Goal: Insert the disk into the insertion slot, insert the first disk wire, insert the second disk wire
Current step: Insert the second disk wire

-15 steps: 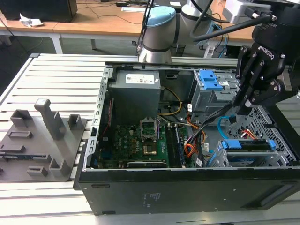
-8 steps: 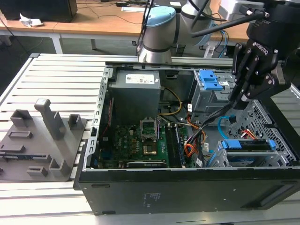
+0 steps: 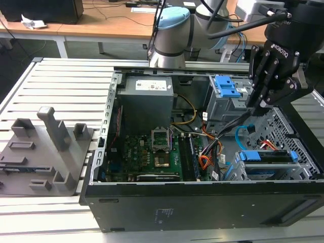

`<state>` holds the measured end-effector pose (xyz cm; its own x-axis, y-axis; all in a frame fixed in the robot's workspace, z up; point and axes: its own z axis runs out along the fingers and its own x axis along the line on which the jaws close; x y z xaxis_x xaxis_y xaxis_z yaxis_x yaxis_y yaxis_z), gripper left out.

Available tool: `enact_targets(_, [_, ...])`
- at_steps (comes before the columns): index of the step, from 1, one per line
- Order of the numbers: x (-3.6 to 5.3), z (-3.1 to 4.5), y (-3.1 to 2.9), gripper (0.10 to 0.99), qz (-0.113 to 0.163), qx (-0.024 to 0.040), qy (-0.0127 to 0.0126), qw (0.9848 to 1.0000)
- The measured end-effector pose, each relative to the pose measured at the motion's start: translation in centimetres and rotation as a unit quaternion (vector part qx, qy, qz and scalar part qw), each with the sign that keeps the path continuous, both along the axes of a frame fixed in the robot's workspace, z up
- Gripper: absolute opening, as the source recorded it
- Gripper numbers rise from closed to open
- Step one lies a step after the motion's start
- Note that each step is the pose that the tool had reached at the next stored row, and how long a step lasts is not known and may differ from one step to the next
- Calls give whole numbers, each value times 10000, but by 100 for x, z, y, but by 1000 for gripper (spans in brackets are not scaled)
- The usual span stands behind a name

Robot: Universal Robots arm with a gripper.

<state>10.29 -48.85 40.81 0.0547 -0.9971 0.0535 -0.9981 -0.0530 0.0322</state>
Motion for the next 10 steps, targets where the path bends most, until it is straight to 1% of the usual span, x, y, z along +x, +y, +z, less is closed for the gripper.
enact_targets(1, [0, 0, 0, 302, 57, 0, 0, 10000])
enact_targets(6, [0, 0, 0, 302, 62, 0, 0, 10000])
enact_targets(9, [4, -8, 8, 302, 62, 0, 0, 10000])
enact_targets(10, [21, -12, 20, 302, 66, 0, 0, 10000])
